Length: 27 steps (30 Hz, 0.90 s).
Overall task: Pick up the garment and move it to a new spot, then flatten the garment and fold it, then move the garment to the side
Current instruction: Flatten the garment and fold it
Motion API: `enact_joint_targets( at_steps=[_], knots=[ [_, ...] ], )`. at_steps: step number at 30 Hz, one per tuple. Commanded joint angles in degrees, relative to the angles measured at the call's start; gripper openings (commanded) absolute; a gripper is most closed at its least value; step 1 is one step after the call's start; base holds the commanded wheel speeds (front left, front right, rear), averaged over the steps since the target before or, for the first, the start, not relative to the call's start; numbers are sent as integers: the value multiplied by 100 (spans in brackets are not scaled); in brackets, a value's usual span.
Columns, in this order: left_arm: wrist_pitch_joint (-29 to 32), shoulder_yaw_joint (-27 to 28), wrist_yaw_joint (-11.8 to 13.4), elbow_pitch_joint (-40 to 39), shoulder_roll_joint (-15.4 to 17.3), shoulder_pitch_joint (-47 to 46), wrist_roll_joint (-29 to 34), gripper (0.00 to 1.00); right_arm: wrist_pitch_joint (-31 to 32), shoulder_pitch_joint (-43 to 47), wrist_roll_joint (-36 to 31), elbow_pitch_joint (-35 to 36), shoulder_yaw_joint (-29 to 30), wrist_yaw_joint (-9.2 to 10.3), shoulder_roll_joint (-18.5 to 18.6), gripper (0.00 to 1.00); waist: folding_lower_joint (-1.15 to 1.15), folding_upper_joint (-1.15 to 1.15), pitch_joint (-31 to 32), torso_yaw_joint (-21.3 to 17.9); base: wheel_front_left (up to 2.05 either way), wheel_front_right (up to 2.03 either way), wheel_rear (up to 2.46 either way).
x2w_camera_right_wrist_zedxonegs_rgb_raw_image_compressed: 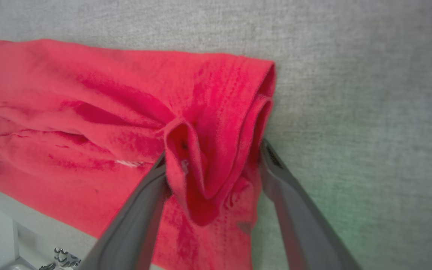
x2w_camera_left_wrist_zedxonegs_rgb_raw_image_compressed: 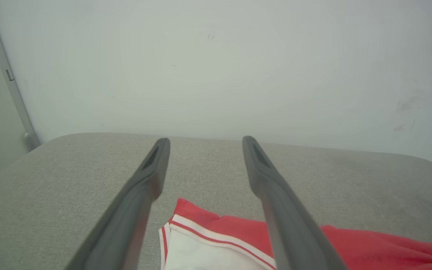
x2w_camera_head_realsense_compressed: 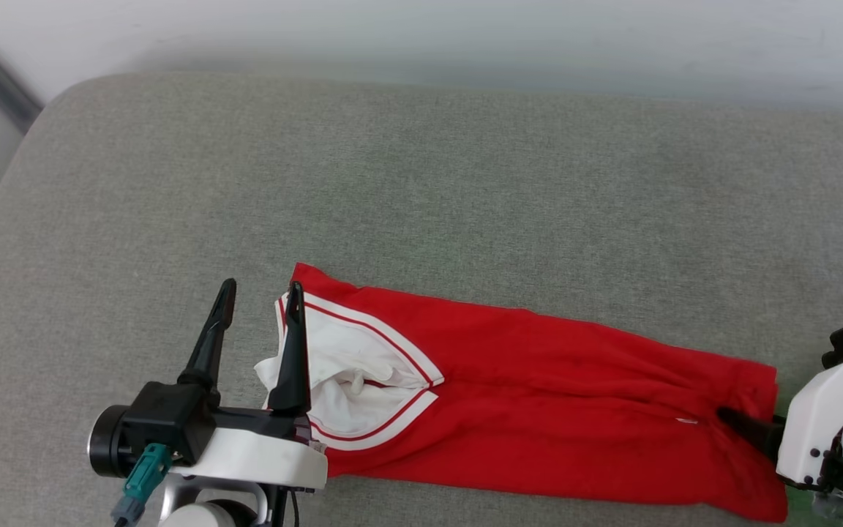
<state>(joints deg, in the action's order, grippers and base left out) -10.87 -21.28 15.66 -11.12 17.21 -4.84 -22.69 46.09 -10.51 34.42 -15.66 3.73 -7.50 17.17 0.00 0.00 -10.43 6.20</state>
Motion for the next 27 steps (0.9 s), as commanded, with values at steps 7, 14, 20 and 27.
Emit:
enact_joint_targets(
  at_steps=[7, 14, 20, 27],
  knots=[
    [-58, -12, 0, 118, -14, -31, -5, 100, 499, 321, 216, -574, -320, 2, -270, 0, 0, 0, 29, 65, 0, 0, 0],
    [21, -30, 20, 175, 71, 70, -14, 100, 391, 37, 209, -431, -309, 3, -136, 0, 0, 0, 317, -72, 0, 0, 0],
    [113, -3, 104, 143, 176, 235, 14, 100, 287, -174, 185, -377, -129, 3, 28, 0, 0, 0, 631, -271, 0, 0, 0],
    [195, 48, 228, 39, 292, 463, 15, 100, 447, -306, -58, -410, 556, 3, 195, 0, 0, 0, 816, -530, 0, 0, 0]
  ],
)
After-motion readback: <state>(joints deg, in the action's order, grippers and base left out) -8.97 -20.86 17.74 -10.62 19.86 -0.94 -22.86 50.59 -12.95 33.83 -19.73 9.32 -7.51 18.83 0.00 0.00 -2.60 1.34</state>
